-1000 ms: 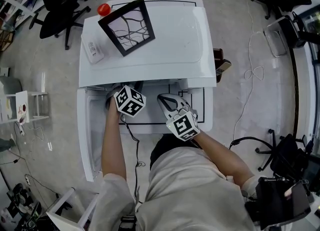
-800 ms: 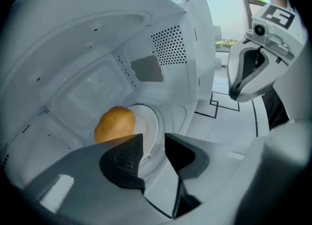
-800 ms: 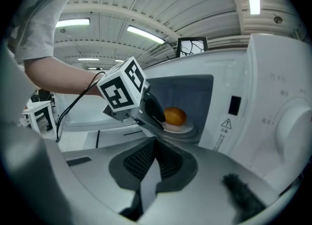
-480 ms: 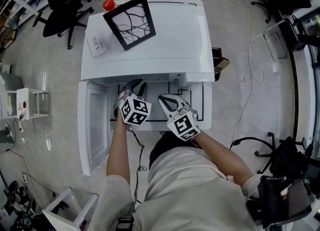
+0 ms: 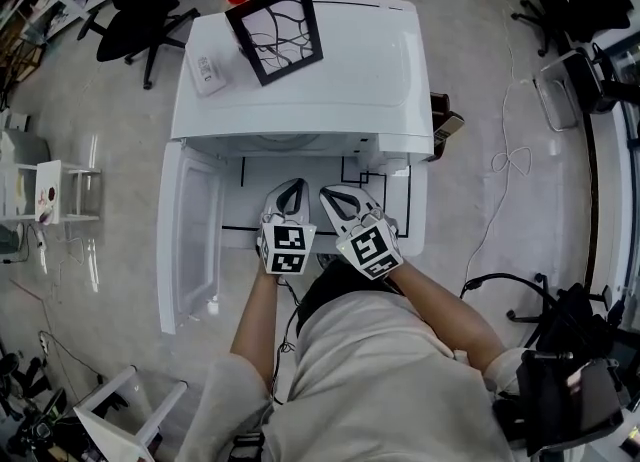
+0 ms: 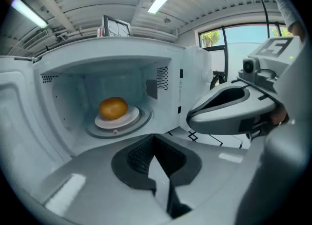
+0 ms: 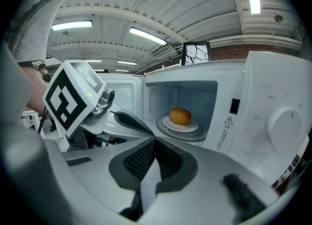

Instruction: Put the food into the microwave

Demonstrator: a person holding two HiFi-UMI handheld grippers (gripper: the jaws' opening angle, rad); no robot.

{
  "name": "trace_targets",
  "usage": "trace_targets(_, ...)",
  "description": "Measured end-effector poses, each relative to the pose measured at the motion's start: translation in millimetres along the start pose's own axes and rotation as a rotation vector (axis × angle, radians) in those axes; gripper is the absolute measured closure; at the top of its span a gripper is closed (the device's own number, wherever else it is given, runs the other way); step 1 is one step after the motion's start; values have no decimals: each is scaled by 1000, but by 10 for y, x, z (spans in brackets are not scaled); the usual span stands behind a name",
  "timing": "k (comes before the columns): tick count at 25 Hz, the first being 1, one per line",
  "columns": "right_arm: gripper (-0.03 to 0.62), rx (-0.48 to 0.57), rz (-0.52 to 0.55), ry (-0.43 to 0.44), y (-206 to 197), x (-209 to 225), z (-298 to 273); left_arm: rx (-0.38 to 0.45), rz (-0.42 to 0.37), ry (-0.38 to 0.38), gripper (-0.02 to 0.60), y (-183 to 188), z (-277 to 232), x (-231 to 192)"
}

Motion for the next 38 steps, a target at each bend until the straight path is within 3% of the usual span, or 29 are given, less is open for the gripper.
trace_targets(6,583,11,-23,-1,3,-38,32,172,159,-11,574,55,171,135)
trace_targets(12,583,41,-86,4,65,-45,120,285,145,-11,574,163,321,287)
trace_targets(18,583,67,-27,-20,130,-33,205,356,106,52,575,192,440,302)
trace_targets(38,583,82,-7,-47,163,7,236,342,105,41,575,169,437,303)
Point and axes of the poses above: the fingertips, and each gripper's own axes: z backward along the fingers, x to its right, y out of its top, the point moved 9 cm from there along z, backward along the fingers, and after that the axes turned 5 degrees about x, right-handed, at the moved point
